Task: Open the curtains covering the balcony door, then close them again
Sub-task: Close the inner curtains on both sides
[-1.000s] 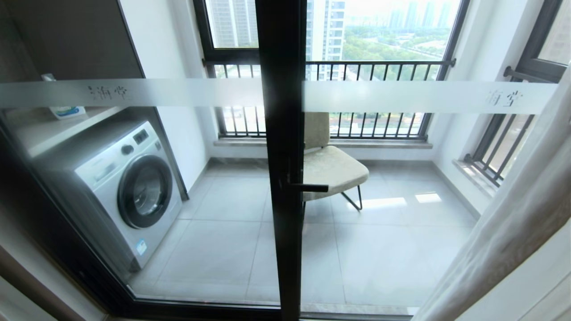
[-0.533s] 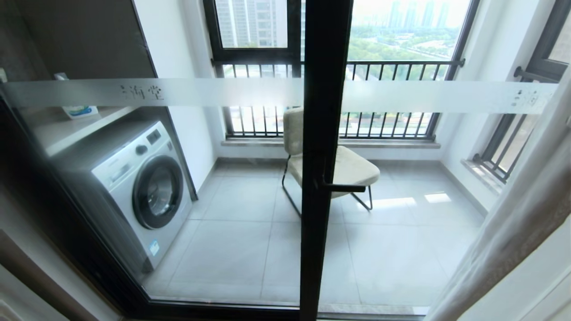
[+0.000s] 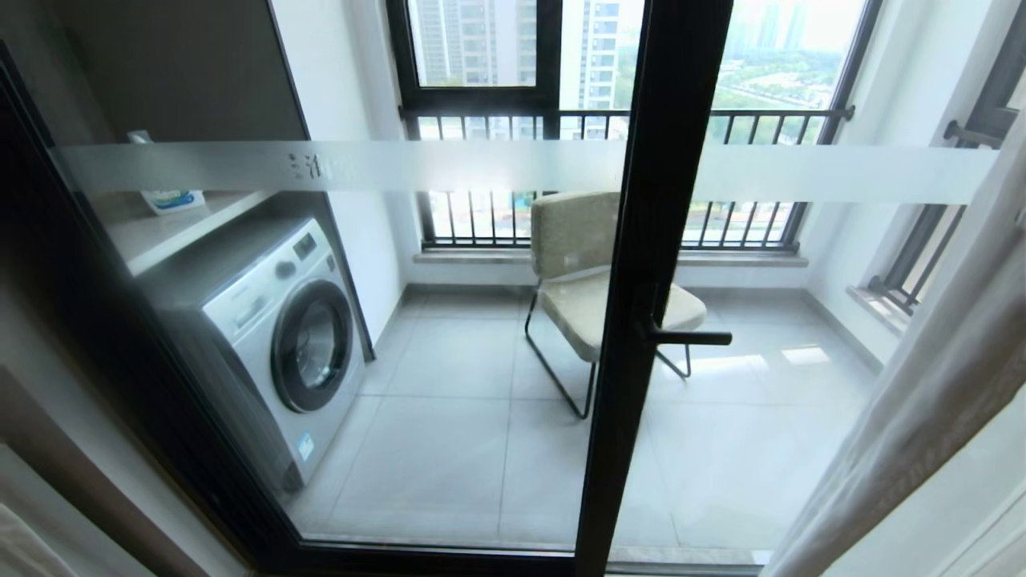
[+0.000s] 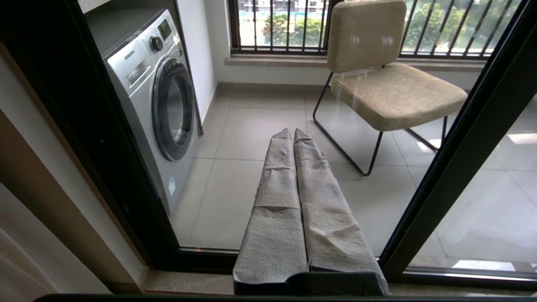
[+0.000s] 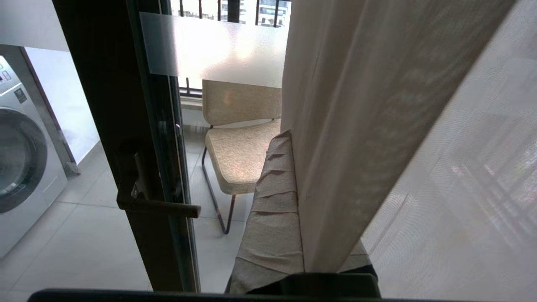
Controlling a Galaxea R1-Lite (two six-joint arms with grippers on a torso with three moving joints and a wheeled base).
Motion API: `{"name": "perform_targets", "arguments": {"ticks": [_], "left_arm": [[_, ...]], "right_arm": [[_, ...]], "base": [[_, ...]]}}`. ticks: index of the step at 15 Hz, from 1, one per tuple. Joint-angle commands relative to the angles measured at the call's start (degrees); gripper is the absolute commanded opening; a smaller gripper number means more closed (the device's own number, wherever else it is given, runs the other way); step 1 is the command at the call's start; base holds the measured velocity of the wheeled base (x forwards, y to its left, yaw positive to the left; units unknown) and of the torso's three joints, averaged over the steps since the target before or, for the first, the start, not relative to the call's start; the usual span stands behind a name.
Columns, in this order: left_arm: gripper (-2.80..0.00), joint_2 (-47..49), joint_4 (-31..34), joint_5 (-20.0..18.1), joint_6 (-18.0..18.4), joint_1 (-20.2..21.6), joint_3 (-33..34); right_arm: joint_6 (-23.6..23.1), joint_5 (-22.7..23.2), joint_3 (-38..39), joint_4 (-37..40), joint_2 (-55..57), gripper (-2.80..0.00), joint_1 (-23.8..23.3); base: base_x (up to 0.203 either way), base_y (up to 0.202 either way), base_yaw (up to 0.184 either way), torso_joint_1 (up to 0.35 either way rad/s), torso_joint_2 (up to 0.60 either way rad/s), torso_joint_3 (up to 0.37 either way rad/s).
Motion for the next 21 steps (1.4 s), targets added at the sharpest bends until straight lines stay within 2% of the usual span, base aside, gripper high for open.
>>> {"name": "perform_targets", "arguments": {"ticks": [1,7,21], "left_arm": [[-2.8,-0.02,-0.02,0.02,-0.02,0.01,0.0],[-2.8,-0.02,-0.02,0.02,-0.02,0.01,0.0],[-2.8,-0.02,-0.02,0.02,-0.02,0.01,0.0]], "right_arm": [[-0.4,0.06,-0.08,-0.13,0.17,-2.8,0.02],[-0.66,-0.03,-0.08,-3.83,1.84,-2.8,0.02],[-0.75,-0.11,0.18,-3.88,2.02,-2.8,0.02]], "base": [[0.0,0.19,0.0,0.005,0.0,0.002],[0.0,0.19,-0.001,0.002,0.0,0.0],[0.0,0.192,0.001,0.002,0.0,0.003]]}}
